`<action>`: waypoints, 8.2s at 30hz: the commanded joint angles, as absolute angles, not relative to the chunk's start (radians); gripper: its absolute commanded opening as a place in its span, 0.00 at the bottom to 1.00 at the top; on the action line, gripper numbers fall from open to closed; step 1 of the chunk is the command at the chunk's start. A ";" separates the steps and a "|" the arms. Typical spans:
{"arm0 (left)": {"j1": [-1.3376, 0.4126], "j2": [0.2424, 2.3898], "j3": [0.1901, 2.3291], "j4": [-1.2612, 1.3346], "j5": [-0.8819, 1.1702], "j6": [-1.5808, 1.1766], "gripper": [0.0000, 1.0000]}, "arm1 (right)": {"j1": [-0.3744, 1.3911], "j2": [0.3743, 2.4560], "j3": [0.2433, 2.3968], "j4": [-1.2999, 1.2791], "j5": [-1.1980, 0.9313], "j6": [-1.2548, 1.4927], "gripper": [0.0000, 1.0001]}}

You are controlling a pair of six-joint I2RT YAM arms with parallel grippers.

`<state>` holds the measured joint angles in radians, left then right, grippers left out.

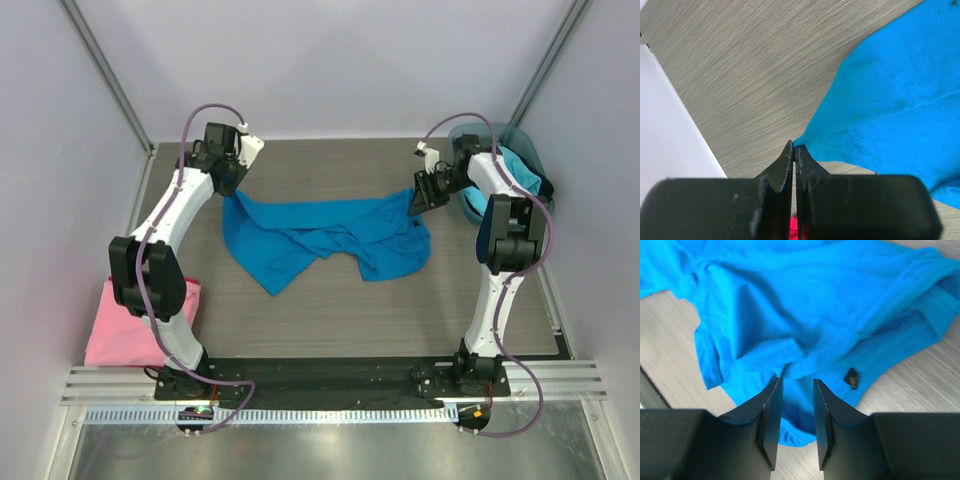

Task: Fold and stack the t-shirts
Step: Flatten the tshirt out, then fold the tshirt

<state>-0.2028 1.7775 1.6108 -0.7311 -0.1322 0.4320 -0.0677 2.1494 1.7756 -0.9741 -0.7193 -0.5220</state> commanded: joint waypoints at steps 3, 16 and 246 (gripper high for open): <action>-0.206 1.787 1.612 -0.733 -0.149 0.457 0.00 | -0.066 2.158 1.825 -1.075 -0.807 -0.581 0.38; -0.206 1.819 1.612 -0.732 -0.164 0.471 0.00 | -0.067 2.332 1.991 -1.180 -0.845 -0.640 0.48; -0.074 1.885 1.468 -0.377 -0.083 0.543 0.00 | 0.069 1.582 1.401 -0.341 -0.318 -0.233 0.01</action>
